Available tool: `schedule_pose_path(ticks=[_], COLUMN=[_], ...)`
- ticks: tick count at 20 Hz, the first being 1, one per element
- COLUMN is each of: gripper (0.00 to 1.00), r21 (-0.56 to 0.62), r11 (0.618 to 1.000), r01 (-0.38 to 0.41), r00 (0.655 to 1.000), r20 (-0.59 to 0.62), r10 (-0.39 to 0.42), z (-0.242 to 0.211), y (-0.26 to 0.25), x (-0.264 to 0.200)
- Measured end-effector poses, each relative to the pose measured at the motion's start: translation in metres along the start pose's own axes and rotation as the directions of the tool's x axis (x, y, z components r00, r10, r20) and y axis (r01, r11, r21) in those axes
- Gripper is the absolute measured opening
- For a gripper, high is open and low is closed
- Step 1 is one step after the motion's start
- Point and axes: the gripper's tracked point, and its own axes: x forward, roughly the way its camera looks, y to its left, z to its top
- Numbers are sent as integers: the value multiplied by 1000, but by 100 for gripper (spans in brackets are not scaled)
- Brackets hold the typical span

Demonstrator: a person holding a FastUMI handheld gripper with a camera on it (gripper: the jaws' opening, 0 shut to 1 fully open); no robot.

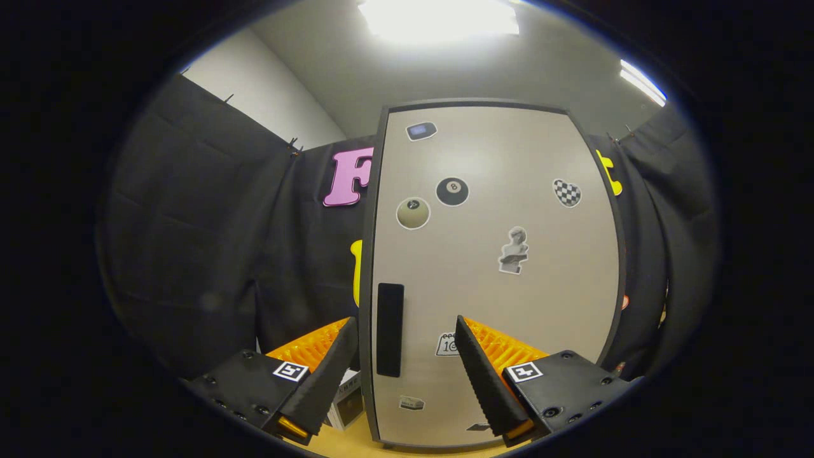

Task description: Open the shoe cabinet door, grab the shoes and put them into the shoe cabinet, then close the shoe cabinet door.

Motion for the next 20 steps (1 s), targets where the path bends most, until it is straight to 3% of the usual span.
schedule_pose_path(ticks=[6, 10, 14, 17, 20], gripper=[95, 83, 37, 16, 8], r21=[4, 16, 33, 57, 52], r11=[1000, 1000, 999, 998, 995], r01=[6, 17, 15, -22, -87], r00=[999, 996, 995, 993, 989], r20=[-46, -83, -96, -118, -112], r10=[-6, -16, -12, 29, 92], z=[-26, -42, -47, -46, -45], y=[7, 9, 16, 17, 17], x=[42, 59, 64, 58, 48])
